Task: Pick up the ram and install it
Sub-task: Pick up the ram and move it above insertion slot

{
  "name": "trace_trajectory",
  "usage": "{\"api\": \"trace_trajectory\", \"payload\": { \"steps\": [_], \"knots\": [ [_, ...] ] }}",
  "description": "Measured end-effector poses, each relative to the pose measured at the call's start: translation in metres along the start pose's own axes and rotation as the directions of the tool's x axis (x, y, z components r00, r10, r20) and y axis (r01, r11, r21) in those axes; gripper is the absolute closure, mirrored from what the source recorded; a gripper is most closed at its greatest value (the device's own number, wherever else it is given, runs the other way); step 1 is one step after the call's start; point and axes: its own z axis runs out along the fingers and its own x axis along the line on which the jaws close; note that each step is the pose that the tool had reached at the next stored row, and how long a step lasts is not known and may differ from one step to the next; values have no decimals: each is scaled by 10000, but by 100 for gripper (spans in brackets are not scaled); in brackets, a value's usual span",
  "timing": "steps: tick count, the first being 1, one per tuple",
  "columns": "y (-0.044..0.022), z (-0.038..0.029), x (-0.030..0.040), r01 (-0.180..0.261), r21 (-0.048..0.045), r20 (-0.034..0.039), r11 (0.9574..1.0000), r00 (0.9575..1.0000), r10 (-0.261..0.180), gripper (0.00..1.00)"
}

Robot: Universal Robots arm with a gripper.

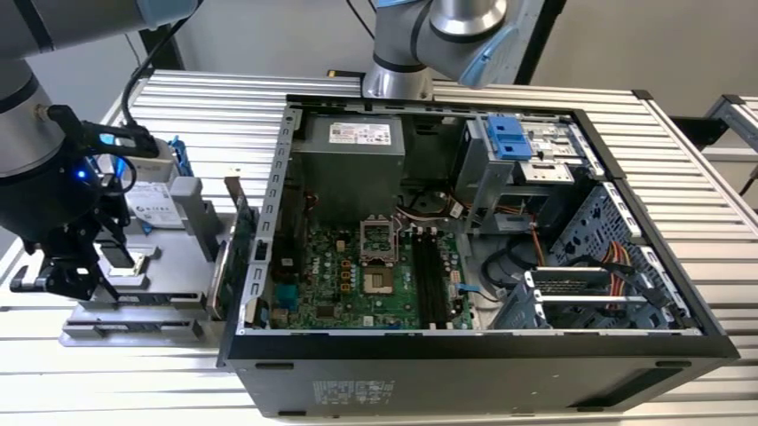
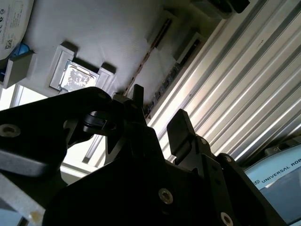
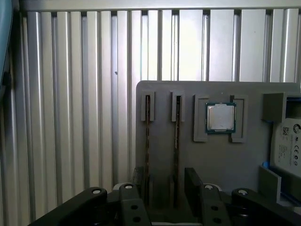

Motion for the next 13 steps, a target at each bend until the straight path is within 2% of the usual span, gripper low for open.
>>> {"api": "trace_trajectory", "payload": {
  "steps": [5, 13],
  "knots": [
    [0, 5, -1, 0, -1, -12, 10000, 10000, 0, 0],
    [15, 55, -4, 3, 1, -38, 10000, 10000, -3, 0]
  ]
}}
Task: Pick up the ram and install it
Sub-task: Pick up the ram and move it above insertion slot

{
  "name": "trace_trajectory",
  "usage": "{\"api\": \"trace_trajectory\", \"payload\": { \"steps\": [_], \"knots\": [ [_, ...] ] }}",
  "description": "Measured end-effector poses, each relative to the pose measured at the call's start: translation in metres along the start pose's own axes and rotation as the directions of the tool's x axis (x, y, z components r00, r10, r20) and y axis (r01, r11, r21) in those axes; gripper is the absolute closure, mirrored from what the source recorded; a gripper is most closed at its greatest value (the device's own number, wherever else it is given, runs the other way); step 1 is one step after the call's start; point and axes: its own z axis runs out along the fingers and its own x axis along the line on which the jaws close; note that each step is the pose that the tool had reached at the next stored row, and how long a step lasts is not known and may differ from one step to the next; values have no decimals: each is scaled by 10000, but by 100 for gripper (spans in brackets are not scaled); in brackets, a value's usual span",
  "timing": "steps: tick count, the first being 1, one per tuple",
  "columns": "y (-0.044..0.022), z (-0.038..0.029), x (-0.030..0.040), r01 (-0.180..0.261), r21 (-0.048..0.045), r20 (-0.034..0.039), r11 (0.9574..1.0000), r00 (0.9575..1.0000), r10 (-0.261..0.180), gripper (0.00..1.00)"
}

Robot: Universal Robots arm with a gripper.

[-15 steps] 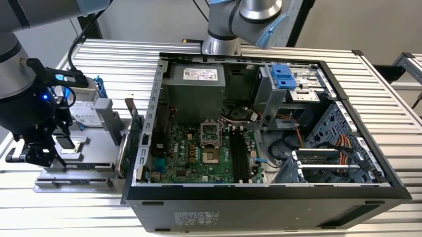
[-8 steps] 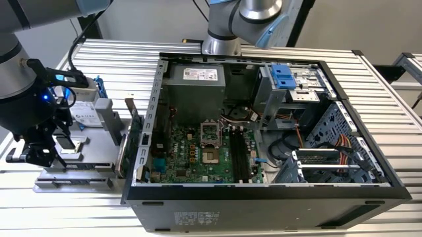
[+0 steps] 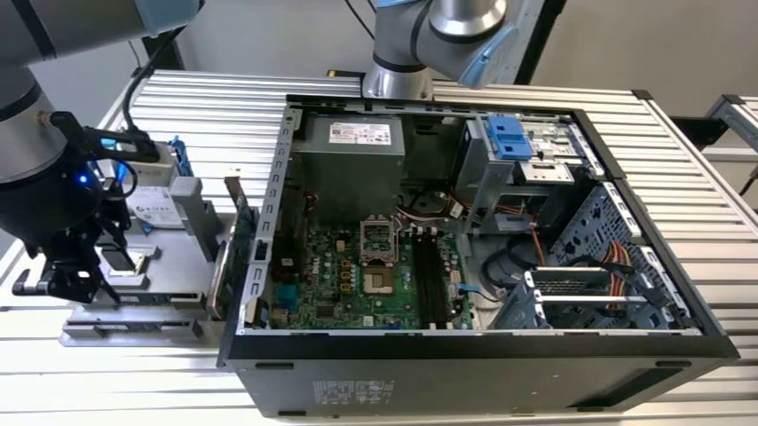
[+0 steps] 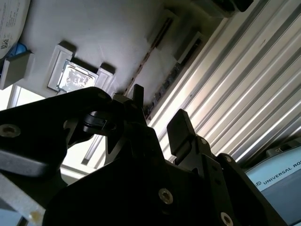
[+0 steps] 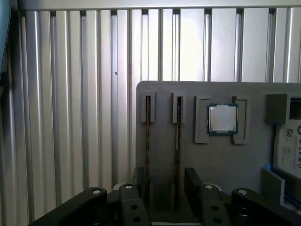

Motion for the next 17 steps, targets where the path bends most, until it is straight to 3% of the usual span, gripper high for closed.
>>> {"api": "trace_trajectory", "payload": {
  "steps": [17],
  "knots": [
    [9, 113, 30, 57, 4, -3, 10000, 10000, -57, 0]
  ]
}}
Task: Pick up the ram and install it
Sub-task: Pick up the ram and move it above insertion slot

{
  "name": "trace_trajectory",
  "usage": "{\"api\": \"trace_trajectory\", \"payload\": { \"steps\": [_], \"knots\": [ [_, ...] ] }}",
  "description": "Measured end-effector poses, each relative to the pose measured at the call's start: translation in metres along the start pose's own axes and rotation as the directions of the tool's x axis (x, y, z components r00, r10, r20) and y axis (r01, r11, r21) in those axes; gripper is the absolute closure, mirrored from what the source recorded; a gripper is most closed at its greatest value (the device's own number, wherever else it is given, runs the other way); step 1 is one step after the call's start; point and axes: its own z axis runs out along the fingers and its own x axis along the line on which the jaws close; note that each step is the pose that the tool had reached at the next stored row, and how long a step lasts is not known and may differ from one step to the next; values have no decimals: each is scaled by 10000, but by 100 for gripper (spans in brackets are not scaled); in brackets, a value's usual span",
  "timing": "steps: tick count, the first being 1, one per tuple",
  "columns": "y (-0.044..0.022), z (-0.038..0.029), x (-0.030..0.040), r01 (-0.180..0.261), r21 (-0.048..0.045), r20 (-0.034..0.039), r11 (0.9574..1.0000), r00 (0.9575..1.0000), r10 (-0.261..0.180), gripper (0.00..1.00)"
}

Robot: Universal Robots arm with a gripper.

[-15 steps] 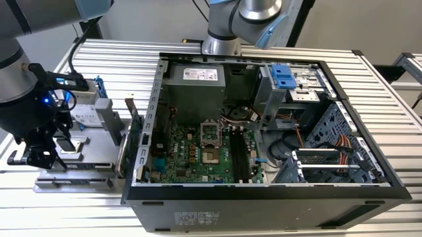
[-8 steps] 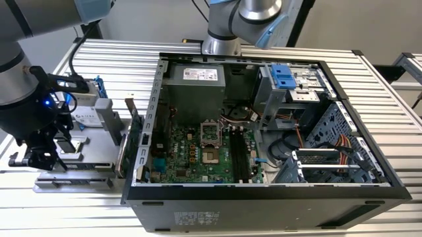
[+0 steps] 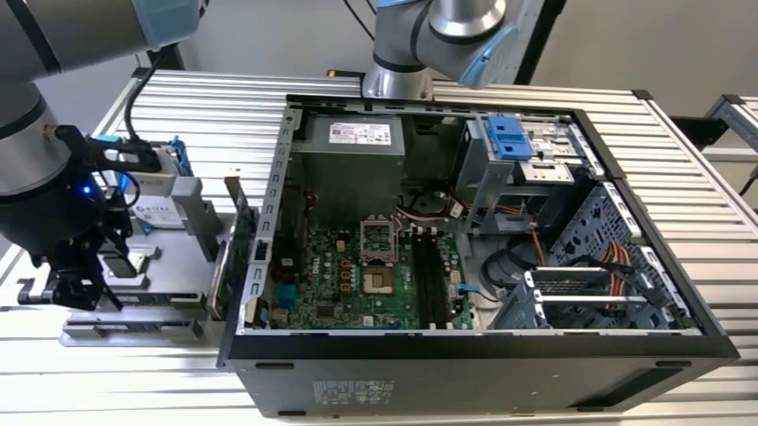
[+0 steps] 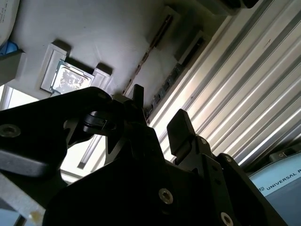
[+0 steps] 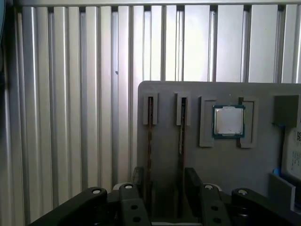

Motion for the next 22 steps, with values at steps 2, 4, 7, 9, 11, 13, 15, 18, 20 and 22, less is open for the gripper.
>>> {"api": "trace_trajectory", "payload": {
  "steps": [2, 4, 7, 9, 11, 13, 15, 18, 20, 22],
  "knots": [
    [0, 16, 6, 15, 2, 1, 10000, 10000, -15, 0],
    [0, 31, 14, 29, 0, 0, 10000, 10000, -29, 0],
    [0, 51, 31, 46, 1, 1, 10000, 10000, -46, 0],
    [0, 64, 45, 56, 0, 0, 10000, 10000, -56, 0],
    [1, 74, 59, 64, -3, 0, 10000, 10000, -64, 0],
    [1, 86, 70, 73, -2, 1, 10000, 10000, -73, 0],
    [1, 99, 79, 83, -2, 2, 10000, 10000, -83, 0],
    [1, 118, 87, 110, 0, 2, 9999, 9999, -110, 0],
    [2, 128, 90, 136, -2, 0, 9999, 9999, -136, 0],
    [1, 136, 93, 164, 0, 1, 9999, 9999, -164, 0]
  ]
}}
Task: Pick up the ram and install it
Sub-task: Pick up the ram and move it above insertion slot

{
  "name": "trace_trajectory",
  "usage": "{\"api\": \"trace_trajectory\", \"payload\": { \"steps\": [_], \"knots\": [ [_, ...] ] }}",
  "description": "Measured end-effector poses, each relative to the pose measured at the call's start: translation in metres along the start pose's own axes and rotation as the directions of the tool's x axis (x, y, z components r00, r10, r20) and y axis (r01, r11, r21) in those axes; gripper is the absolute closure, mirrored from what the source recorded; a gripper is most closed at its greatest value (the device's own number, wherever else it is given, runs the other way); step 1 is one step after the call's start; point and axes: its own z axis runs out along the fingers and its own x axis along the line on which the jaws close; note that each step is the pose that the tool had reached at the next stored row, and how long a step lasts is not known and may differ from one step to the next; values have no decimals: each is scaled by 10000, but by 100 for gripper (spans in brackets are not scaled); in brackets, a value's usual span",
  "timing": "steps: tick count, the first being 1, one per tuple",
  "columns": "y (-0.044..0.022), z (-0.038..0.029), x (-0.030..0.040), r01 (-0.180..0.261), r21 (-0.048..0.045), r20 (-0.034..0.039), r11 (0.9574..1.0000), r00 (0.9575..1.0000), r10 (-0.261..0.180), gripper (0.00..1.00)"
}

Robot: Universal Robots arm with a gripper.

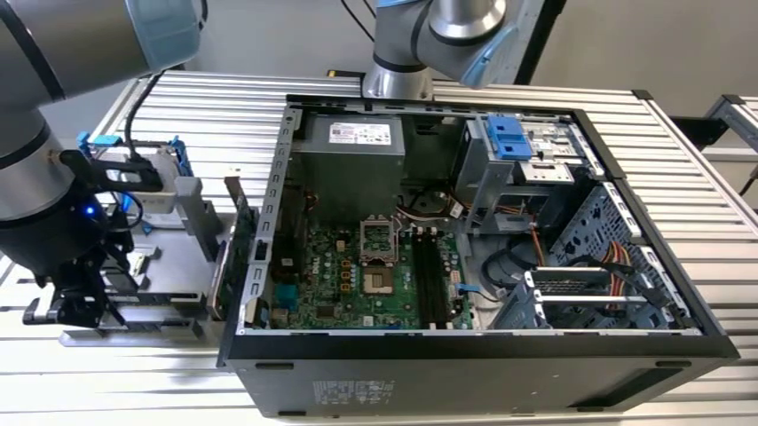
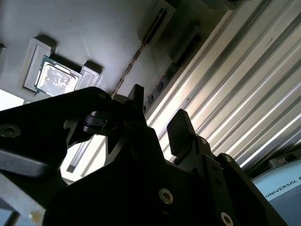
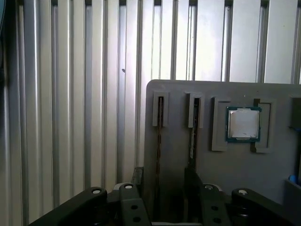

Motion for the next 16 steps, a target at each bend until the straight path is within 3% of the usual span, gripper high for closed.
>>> {"api": "trace_trajectory", "payload": {
  "steps": [7, 16],
  "knots": [
    [0, 3, 0, 13, 1, 1, 10000, 10000, -13, 0],
    [0, 62, 1, 14, 1, 1, 10000, 10000, -14, 0]
  ]
}}
